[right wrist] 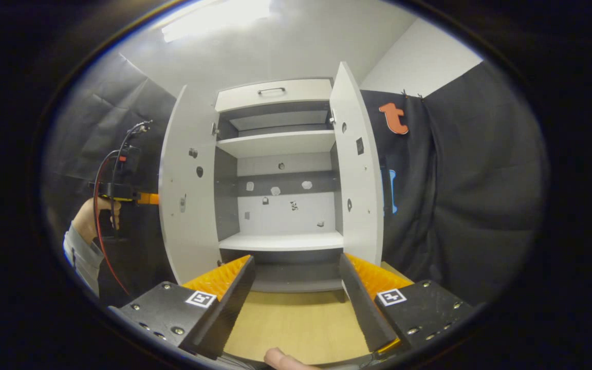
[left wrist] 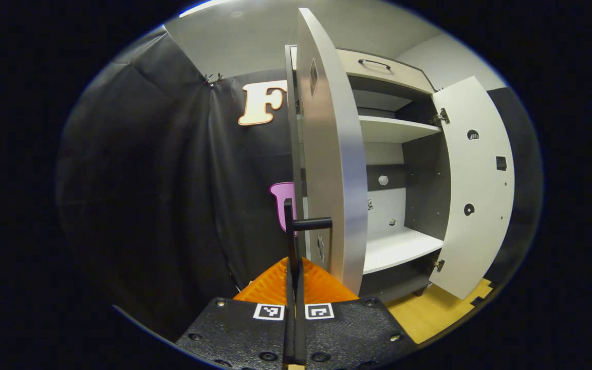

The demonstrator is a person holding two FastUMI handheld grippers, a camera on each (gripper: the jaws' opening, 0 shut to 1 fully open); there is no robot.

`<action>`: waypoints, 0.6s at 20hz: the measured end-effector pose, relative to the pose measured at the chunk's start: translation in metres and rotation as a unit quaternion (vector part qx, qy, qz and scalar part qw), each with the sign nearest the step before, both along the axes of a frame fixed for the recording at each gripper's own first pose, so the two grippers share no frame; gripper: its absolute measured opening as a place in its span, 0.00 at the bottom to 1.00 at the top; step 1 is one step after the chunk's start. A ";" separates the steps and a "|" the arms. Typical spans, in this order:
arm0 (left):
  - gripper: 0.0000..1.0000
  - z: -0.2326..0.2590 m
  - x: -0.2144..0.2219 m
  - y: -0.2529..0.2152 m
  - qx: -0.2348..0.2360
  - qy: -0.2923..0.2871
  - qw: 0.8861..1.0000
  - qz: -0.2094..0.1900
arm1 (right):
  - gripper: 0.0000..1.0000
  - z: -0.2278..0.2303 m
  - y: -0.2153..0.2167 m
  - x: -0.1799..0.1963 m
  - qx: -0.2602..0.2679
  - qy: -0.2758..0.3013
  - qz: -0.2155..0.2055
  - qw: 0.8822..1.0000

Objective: Open the right door of the double-door shoe cabinet with the right hand, and open the left door with the left hand.

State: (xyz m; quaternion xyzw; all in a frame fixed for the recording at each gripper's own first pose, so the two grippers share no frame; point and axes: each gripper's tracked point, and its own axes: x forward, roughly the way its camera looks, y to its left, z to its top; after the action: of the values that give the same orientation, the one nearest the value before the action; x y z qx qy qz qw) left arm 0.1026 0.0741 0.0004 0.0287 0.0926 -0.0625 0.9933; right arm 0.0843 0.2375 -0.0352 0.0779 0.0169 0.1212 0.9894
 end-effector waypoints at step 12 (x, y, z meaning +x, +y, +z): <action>0.63 -0.018 -0.027 0.028 0.003 0.016 0.998 0.058 | 0.98 -0.014 -0.017 0.006 0.005 0.010 -0.028 1.000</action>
State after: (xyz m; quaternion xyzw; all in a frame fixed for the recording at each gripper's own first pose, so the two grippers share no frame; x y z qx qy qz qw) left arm 0.0758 0.1022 -0.0176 0.0252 0.1101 -0.0045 0.9936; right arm 0.0908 0.2206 -0.0496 0.0849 0.0236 0.0925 0.9918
